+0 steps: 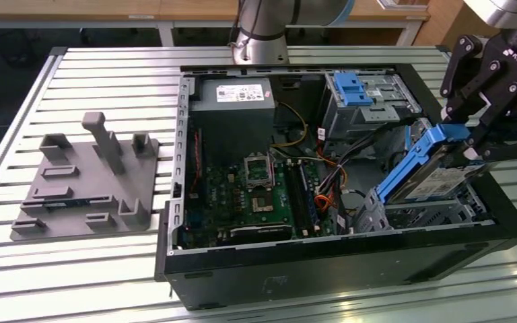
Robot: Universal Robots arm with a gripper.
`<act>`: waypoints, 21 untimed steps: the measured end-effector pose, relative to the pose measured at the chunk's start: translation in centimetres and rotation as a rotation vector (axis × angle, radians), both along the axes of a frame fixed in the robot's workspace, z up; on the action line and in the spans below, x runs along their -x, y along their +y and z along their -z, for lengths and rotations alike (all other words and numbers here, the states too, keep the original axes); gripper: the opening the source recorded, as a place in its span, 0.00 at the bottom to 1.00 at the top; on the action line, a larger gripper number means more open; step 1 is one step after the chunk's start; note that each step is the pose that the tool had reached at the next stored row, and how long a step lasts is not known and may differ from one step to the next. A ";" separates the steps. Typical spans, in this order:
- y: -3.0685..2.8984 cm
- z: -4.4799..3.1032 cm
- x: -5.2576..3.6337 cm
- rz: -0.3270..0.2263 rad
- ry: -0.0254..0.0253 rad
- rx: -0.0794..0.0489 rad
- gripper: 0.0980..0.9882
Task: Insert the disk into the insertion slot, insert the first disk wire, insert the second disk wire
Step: 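Insert the disk into the insertion slot, then insert the first disk wire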
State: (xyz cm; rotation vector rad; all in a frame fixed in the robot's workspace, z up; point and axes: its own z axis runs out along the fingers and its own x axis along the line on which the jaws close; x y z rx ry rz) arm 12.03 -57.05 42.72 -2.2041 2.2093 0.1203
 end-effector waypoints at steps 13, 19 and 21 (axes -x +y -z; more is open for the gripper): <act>0.00 0.85 0.00 -0.004 0.0000 0.000 0.57; 0.00 0.86 0.00 -0.004 0.0000 0.000 0.65; 0.00 0.88 0.00 -0.005 0.0000 0.000 0.65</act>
